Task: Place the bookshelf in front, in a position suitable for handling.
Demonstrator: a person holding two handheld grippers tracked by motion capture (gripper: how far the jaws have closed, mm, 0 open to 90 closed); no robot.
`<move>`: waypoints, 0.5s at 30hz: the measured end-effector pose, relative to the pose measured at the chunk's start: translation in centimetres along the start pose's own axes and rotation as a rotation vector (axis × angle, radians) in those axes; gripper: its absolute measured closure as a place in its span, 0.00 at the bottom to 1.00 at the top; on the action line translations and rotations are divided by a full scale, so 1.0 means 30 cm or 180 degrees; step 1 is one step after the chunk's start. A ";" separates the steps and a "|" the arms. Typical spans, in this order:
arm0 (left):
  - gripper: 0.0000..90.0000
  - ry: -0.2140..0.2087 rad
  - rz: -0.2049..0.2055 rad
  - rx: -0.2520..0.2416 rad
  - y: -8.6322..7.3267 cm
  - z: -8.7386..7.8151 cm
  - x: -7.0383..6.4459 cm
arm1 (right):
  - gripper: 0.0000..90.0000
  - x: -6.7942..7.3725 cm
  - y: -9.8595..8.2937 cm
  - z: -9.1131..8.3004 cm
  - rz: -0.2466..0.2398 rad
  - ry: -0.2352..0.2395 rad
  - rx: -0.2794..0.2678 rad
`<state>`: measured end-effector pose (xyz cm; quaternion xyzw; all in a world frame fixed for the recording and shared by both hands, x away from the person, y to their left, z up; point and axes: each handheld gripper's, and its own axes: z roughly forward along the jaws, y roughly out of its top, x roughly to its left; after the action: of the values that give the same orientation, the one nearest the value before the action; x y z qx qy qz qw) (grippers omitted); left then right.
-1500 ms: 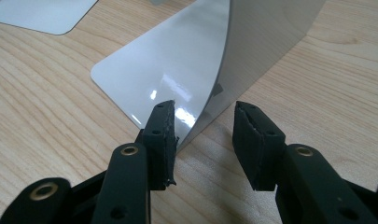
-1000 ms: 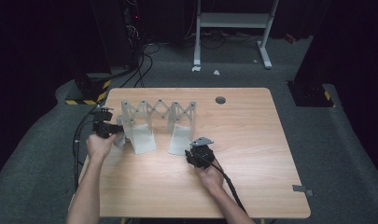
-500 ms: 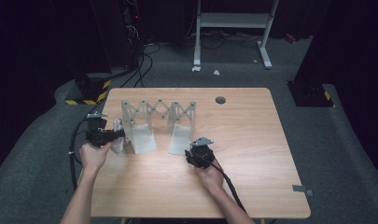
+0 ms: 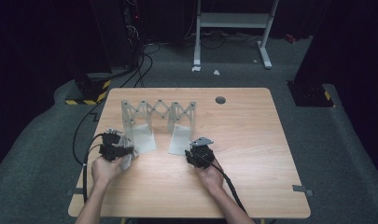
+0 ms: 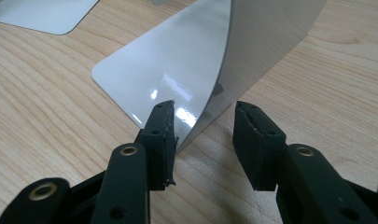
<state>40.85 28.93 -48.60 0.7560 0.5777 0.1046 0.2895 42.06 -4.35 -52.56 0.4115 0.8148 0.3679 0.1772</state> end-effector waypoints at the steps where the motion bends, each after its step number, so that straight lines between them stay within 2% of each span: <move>1: 0.84 -0.0009 -0.0019 -0.0048 -0.001 -0.008 -0.003 | 0.65 0.000 0.000 0.000 0.0001 0.0001 0.0000; 3: 0.84 -0.0097 -0.0081 -0.0208 0.005 -0.046 -0.002 | 0.65 0.000 0.000 0.000 0.0003 0.0000 0.0001; 5: 0.84 -0.0152 -0.0112 -0.0401 0.021 -0.107 -0.007 | 0.65 0.000 0.000 0.000 0.0000 0.0001 0.0000; 7: 0.84 -0.0069 -0.0054 -0.0533 0.043 -0.174 -0.024 | 0.65 0.001 0.000 0.000 0.0007 0.0001 0.0005; 9: 0.83 0.0111 0.0067 -0.0593 0.060 -0.232 -0.056 | 0.65 0.001 0.000 0.000 0.0008 0.0000 0.0005; 10: 0.83 0.0093 0.0071 -0.0677 0.065 -0.265 -0.072 | 0.66 0.001 0.000 0.000 0.0008 -0.0001 0.0005; 12: 0.82 0.0061 0.0066 -0.0702 0.068 -0.277 -0.078 | 0.65 0.001 0.000 0.000 0.0007 -0.0001 0.0005; 15: 0.82 0.0105 0.0113 -0.0694 0.070 -0.276 -0.087 | 0.65 0.001 0.000 0.000 0.0005 0.0001 0.0005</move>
<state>37.67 28.77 -40.26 0.7283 0.5541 0.1843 0.3586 42.04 -4.33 -52.55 0.4122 0.8148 0.3675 0.1764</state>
